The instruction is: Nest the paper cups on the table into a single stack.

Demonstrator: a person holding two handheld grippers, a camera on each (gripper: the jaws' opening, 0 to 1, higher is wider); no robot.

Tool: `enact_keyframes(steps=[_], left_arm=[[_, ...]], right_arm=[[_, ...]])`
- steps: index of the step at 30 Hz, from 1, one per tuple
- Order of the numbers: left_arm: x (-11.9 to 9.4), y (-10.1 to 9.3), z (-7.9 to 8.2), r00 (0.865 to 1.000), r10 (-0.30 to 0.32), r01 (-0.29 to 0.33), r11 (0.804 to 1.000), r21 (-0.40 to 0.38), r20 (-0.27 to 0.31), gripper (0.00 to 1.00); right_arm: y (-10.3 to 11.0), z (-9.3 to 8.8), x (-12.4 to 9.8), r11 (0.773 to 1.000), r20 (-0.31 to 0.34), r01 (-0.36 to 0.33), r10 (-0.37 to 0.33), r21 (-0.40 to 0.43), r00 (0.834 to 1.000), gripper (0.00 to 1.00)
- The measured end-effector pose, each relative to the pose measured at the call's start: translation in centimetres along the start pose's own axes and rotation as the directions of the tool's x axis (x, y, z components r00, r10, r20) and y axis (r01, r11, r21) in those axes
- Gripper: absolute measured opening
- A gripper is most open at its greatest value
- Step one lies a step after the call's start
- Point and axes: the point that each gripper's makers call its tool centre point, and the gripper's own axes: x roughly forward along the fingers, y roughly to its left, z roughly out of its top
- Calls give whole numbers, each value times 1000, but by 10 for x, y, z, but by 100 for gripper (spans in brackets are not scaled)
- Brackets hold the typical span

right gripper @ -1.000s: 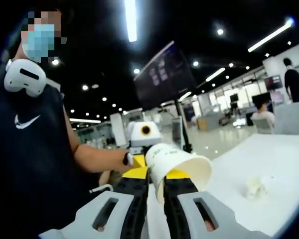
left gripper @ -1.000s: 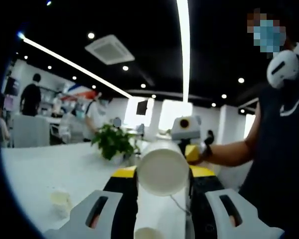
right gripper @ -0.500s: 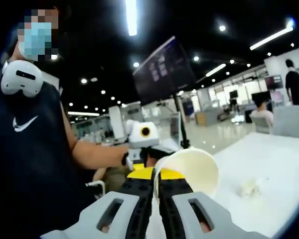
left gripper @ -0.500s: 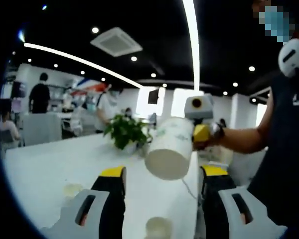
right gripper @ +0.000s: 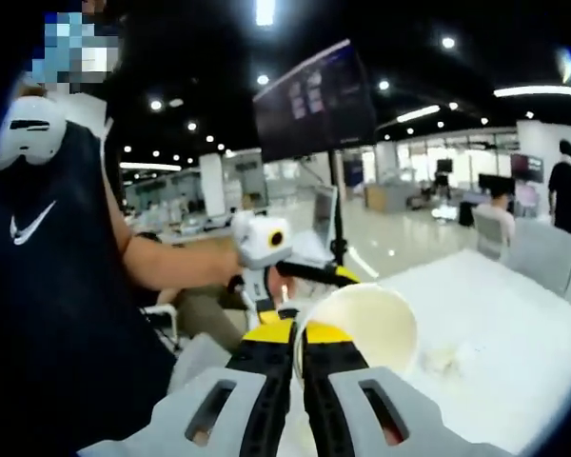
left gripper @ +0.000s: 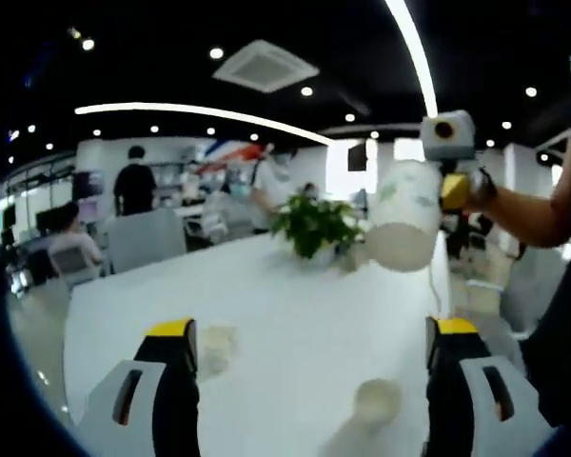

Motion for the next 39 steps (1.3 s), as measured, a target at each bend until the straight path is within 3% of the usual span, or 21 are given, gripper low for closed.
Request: enact_keyframes(steps=[4, 9, 13, 15, 17, 21, 24, 27, 31, 33, 35, 39], left_arm=[[-10, 26, -27, 987, 132, -126, 990, 69, -89, 98], [-22, 38, -41, 983, 170, -171, 985, -7, -75, 98], [-32, 46, -48, 976, 208, -210, 977, -36, -58, 98], [-37, 43, -47, 979, 201, -203, 974, -98, -29, 98], [-41, 44, -50, 978, 207, -208, 974, -87, -26, 98], [-44, 47, -65, 973, 218, -224, 971, -80, -72, 98], [-42, 48, -69, 974, 216, -221, 973, -69, -72, 98], [-41, 49, -70, 975, 210, -214, 975, -62, -76, 98], [-42, 50, -70, 976, 203, -207, 977, -56, -75, 98], [-43, 51, -71, 976, 203, -208, 976, -61, -78, 98], [-43, 51, -71, 976, 203, -208, 975, -75, -76, 98], [-43, 51, -70, 974, 212, -217, 973, -76, -74, 98]], right_arm=[[-4, -1, 3, 999, -103, 34, -38, -37, 994, 0], [-6, -9, 8, 995, -236, 46, -65, -85, 970, 0], [-6, -18, 12, 990, -349, 42, -88, -138, 933, 0], [-5, -22, 15, 985, -408, 22, -91, -170, 909, 0], [-3, -24, 16, 984, -454, 5, -85, -176, 887, 0], [3, -27, 21, 981, -545, -35, -77, -191, 835, 0], [4, -30, 25, 979, -583, -46, -81, -199, 809, 0], [0, -36, 25, 978, -635, -39, -102, -204, 766, 0], [2, -35, 28, 977, -654, -48, -102, -208, 749, 0], [5, -38, 29, 972, -682, -71, -106, -226, 723, 0], [6, -40, 30, 970, -696, -79, -107, -229, 710, 0], [8, -43, 33, 970, -709, -87, -104, -228, 697, 0]])
